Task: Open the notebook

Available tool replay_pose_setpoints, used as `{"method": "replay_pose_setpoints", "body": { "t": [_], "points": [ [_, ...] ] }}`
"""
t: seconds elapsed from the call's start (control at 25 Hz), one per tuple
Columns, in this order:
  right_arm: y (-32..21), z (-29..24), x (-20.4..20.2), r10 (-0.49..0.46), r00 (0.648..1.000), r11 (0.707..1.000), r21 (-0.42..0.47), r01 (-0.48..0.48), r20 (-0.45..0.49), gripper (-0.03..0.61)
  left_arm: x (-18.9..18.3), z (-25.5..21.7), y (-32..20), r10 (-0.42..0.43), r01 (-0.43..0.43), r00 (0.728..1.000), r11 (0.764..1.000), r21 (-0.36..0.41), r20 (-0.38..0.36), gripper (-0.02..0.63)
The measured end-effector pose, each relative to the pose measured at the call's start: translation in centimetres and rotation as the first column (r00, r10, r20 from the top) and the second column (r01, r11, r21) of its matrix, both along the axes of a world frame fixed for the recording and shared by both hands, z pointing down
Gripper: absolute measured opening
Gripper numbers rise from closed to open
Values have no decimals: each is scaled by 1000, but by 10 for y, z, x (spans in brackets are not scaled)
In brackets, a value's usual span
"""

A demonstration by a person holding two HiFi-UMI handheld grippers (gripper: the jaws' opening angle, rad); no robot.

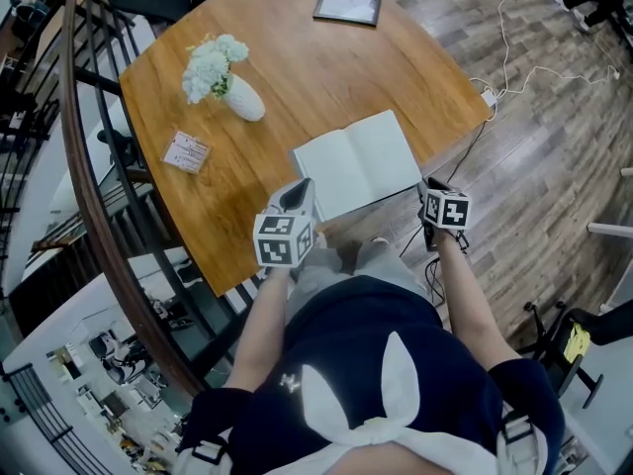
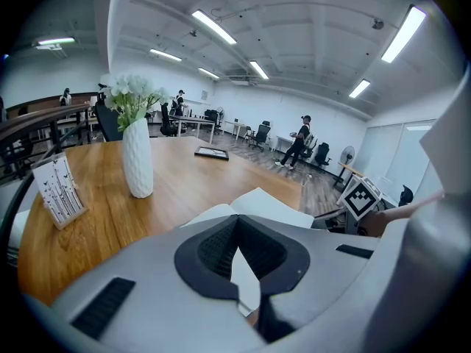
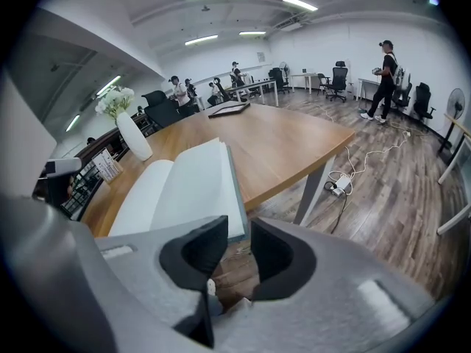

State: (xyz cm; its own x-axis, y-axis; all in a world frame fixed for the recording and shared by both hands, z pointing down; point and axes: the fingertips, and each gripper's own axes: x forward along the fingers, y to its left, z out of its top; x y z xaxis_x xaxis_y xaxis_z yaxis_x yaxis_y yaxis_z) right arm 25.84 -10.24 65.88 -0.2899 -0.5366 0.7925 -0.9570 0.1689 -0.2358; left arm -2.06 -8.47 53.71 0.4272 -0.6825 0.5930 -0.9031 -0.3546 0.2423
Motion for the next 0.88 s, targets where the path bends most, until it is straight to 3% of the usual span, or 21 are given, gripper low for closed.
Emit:
{"method": "replay_pose_setpoints", "body": {
  "t": [0.2,0.4,0.52,0.8,0.88],
  "points": [
    [-5,-27,-9,-19,1000,998,57,20,-10,97,-3,-6,-5,2,-2,1000,1000,12,-7,17],
    [-9,-58,-15,-34,994,987,154,50,-104,95,-4,-14,-5,6,-6,1000,1000,30,-17,17],
    [-9,-78,-23,-36,993,974,217,60,-113,94,-4,-18,-5,10,-9,1000,999,41,-28,17],
    [-4,-119,-48,-60,995,949,305,82,-82,0,2,-28,-6,29,-26,998,998,58,-51,17],
    [-3,-129,-57,-79,994,940,327,97,-69,0,5,-30,-7,33,-29,998,998,64,-62,17]
  ]
}}
